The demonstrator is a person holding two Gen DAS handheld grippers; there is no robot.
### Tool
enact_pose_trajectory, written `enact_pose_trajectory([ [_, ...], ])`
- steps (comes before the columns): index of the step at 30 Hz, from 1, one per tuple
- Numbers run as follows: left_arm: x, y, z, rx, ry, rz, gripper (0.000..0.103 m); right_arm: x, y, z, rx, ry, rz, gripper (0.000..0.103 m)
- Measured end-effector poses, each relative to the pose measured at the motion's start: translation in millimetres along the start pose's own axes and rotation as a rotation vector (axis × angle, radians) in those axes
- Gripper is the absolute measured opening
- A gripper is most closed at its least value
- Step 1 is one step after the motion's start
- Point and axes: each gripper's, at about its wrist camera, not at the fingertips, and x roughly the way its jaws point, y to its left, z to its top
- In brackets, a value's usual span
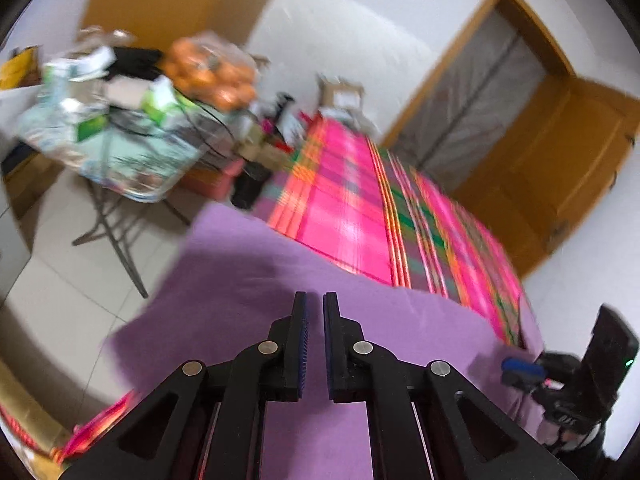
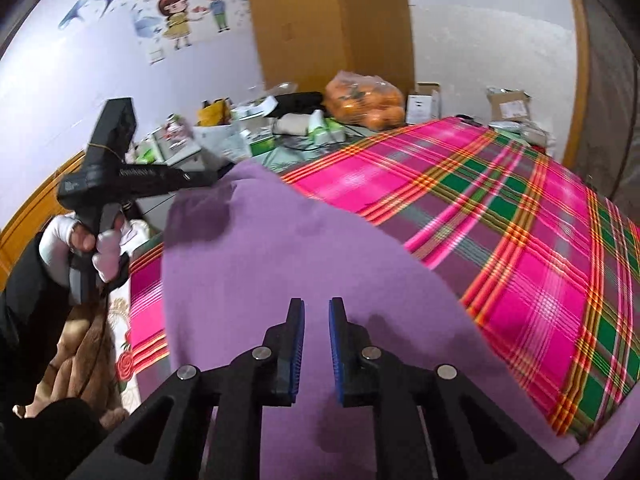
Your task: Fold clothes
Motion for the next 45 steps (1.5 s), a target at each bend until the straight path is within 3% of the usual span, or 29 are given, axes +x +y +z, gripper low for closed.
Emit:
enact_pose_trajectory([
  [4,37.6,11.6,7.1,-0.002,0.052,0.075,0.004,3.4,-23.2,-1.7,0.055,0.009,-0.039,0.014],
  [9,21.0,20.4,13.4,-0.015,0.030,0.076,0.004,4.5,-56.6,-5.9,0.143,0.018,-0.073,0.018],
  [13,17.1,15.2,28.5,-0.005,0.000,0.045,0.013,5.6,-66.3,-6.8,0.172,0.014,-0.063,0.019],
  [16,42.8,18.8,35.2,-0.004,0.071,0.061,0.013,5.5,-69.5,-10.1,0.190,0.013,-0.055,0.019],
  [17,50.2,23.3,36.5,-0.014,0.082,0.071,0.005,5.1,-70.8,-11.6,0.195,0.013,-0.055,0.019],
  [22,48.4,39.1,39.4,-0.081,0.006,0.082,0.002,1.7,-81.1,-22.6,0.237,0.026,-0.078,0.019],
  [27,31.5,29.0,34.8,-0.068,-0.019,0.116,0.002,-3.1,-92.5,-34.2,0.282,0.045,-0.118,0.019],
  [32,15.0,-10.7,25.6,0.025,-0.042,0.022,0.004,-2.7,-83.1,-17.0,0.248,0.019,-0.080,0.019],
  [37,29.0,-37.6,-0.7,0.075,0.040,-0.054,0.004,4.2,-75.1,-7.2,0.183,0.037,-0.030,0.034],
  [40,35.7,-41.3,-16.7,0.079,0.082,-0.063,0.004,8.4,-70.4,-1.3,0.143,0.048,-0.001,0.034],
  [41,36.4,-40.9,-21.3,0.077,0.089,-0.063,0.004,9.8,-68.8,0.6,0.130,0.052,0.009,0.034],
  [43,36.1,-38.0,-28.6,0.068,0.095,-0.064,0.004,12.6,-65.6,4.5,0.104,0.059,0.029,0.018],
  [45,33.7,-34.8,-33.4,0.058,0.093,-0.066,0.004,15.3,-62.4,8.4,0.078,0.067,0.049,0.014],
])
